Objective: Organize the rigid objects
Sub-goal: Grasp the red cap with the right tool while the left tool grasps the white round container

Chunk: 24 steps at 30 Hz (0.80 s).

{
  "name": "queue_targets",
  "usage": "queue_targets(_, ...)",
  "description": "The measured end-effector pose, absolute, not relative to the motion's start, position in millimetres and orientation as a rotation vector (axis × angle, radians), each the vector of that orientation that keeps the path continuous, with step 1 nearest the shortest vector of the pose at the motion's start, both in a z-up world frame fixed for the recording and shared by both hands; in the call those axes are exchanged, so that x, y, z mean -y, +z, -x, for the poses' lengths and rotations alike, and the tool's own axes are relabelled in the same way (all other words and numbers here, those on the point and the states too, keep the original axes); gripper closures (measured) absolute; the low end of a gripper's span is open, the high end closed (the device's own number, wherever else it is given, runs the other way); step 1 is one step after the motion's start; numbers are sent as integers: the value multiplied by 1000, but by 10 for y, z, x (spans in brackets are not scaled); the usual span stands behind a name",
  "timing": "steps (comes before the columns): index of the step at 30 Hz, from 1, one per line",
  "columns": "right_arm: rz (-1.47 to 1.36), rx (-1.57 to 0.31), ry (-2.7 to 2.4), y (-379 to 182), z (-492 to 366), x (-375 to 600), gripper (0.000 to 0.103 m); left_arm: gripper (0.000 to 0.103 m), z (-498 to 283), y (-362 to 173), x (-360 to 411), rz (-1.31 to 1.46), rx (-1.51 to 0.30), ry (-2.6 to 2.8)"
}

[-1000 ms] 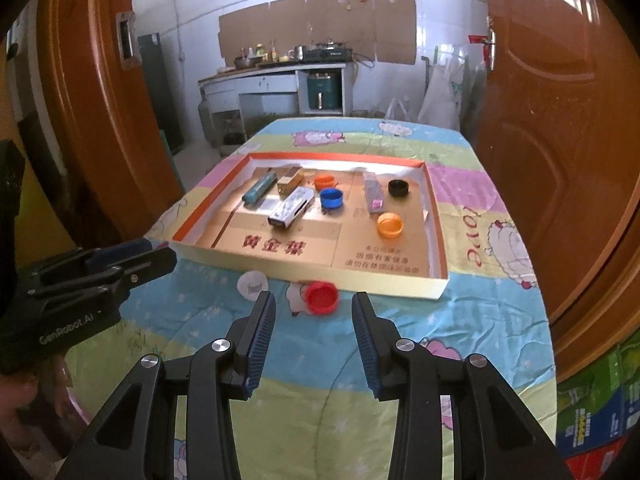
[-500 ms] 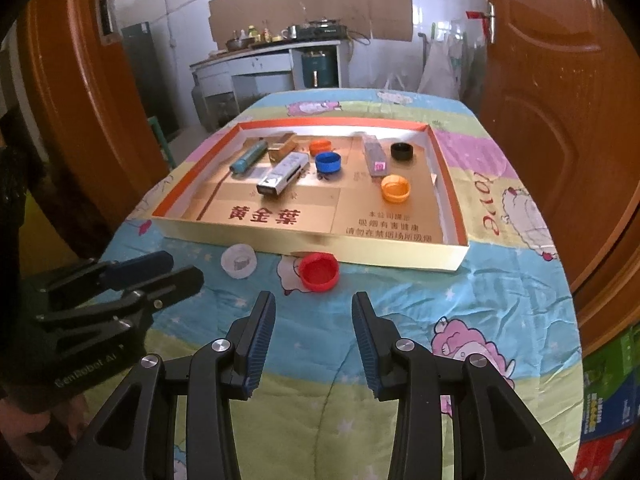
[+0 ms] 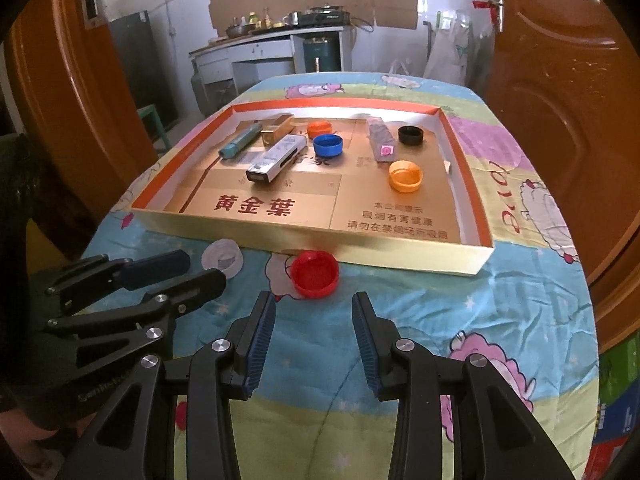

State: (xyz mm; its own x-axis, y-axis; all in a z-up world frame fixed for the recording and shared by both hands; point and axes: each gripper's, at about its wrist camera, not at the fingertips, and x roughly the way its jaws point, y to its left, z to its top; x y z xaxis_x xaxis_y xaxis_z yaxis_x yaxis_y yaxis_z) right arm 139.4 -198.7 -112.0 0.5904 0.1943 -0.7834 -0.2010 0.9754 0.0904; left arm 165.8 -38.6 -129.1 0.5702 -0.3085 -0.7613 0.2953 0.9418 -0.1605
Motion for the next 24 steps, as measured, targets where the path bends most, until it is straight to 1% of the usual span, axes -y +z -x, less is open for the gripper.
queue_targets(14, -17, -938, 234, -1276, -1663, 2016, 62, 65, -1843, -1365, 406, -2, -910, -342)
queue_targets(24, 0, -935, 248, -1301, -1694, 2007, 62, 65, -1849, -1373, 386, 4, -903, -369)
